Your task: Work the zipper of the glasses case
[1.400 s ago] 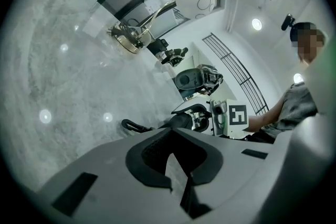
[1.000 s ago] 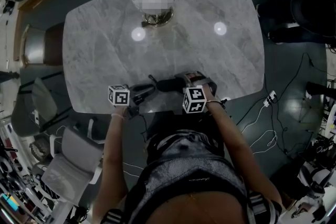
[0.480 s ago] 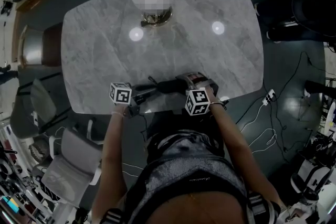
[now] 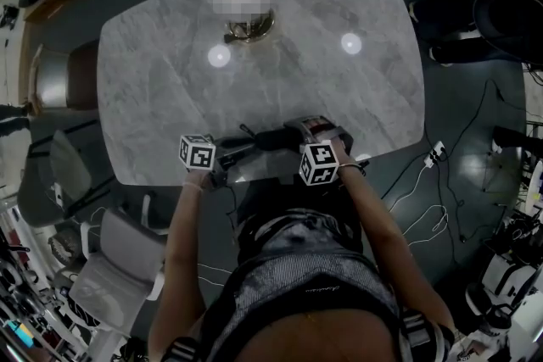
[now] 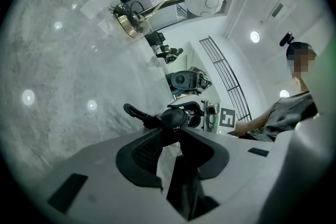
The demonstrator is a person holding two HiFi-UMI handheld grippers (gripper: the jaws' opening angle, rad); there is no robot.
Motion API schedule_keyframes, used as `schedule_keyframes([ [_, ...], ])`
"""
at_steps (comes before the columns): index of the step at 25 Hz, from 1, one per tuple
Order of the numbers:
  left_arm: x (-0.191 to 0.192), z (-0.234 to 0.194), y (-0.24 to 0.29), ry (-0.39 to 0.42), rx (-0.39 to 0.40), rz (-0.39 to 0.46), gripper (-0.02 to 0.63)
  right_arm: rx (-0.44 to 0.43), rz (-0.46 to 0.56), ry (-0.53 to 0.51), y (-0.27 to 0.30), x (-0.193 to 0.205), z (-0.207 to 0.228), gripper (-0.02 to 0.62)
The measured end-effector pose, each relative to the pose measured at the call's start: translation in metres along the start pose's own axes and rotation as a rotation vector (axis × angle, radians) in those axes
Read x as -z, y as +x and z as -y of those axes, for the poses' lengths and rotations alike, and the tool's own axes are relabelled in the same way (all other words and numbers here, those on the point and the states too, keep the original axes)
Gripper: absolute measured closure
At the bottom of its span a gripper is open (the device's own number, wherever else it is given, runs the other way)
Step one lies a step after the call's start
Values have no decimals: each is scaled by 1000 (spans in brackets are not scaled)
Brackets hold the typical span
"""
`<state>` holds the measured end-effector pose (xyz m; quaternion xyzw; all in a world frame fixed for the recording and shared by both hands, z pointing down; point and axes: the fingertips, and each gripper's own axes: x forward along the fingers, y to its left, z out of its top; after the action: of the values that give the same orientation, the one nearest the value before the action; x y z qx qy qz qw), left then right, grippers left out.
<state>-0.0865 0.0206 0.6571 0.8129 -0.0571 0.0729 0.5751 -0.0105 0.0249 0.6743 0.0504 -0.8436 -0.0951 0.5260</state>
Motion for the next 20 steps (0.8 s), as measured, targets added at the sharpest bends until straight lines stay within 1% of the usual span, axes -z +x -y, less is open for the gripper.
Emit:
schedule_keyframes([
  [4, -2, -3, -3, -32, 0, 45, 502, -6, -2, -3, 3, -1, -1, 279],
  [8, 0, -8, -7, -55, -20, 61, 532, -3, -1, 13, 4, -1, 0, 279],
  [10, 0, -11, -8, -55, -33, 67, 558, -3, -3, 27, 5, 0, 2, 279],
  [13, 0, -10, -9, -47, -48, 79, 567, -1, -9, 28, 6, 0, 2, 279],
  [15, 0, -12, -12, -50, -53, 105, 575, -2, -12, 31, 6, -1, 2, 279],
  [17, -3, -13, -17, -64, -42, 150, 584, -5, -12, 29, 7, -1, 1, 279],
  [20, -8, -8, -19, -85, 10, 202, 586, -6, -15, 12, 6, -1, 0, 279],
])
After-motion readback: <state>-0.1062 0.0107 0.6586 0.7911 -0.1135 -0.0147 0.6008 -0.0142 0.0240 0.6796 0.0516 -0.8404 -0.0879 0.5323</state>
